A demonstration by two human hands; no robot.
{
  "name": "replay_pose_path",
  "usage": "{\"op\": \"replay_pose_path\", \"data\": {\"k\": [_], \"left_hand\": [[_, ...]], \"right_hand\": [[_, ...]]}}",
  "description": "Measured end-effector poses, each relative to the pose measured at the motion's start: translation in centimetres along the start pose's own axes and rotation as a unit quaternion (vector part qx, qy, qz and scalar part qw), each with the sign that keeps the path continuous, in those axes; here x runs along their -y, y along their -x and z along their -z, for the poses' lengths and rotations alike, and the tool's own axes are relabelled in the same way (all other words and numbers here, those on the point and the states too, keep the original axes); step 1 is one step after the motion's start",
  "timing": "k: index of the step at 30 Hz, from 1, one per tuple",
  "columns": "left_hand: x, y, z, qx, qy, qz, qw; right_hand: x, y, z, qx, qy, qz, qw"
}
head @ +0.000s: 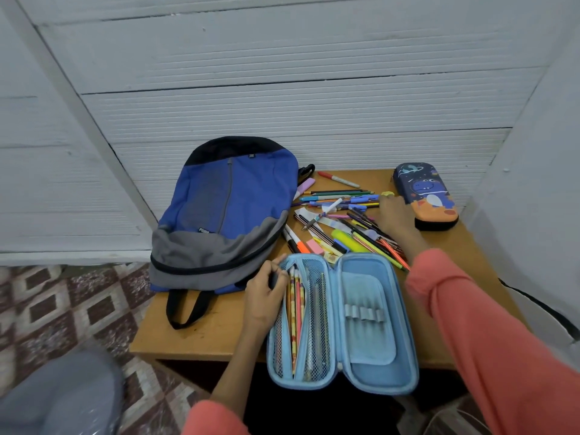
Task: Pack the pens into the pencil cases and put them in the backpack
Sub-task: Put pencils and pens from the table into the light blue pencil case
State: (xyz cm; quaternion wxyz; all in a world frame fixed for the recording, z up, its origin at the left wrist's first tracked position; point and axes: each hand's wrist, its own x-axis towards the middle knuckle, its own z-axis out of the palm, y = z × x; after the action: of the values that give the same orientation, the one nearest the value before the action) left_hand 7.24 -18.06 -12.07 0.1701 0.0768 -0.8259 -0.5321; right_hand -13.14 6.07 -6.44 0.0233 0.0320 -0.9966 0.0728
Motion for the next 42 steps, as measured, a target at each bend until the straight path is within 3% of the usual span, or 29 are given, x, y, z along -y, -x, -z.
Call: {"op": "replay_pose_path", "data": {"k": [5, 13, 26, 35, 42], "left_hand": [[-0.1, 0.1, 0.0, 0.003, 0.004, 0.003, 1.0], [0.1, 0.1, -0.1, 0.004, 0.003, -0.017, 1.0], [0.0, 0.0, 0.0, 0.005, 0.002, -0.007, 1.0], [0.1, 0.0, 0.0, 0.004, -0.001, -0.007, 1.0], [0.0, 0.0, 0.0, 0.001, 0.005, -0.01, 1.0]], "right_hand": [[-0.4, -1.8, -1.3, 0.068, 0.039, 0.039, 0.996], [-0.5, -1.9, -2.1, -0.031, 0.072, 0.029, 0.997], [-1.1, -2.0, -1.7, -0.017, 0.066, 0.029, 0.997], [-2.2, -1.4, -1.0, -0.045, -0.065, 0.021, 0.997], [-2.2, -0.9, 0.0, -0.038, -0.106, 0.035, 0.993]]}}
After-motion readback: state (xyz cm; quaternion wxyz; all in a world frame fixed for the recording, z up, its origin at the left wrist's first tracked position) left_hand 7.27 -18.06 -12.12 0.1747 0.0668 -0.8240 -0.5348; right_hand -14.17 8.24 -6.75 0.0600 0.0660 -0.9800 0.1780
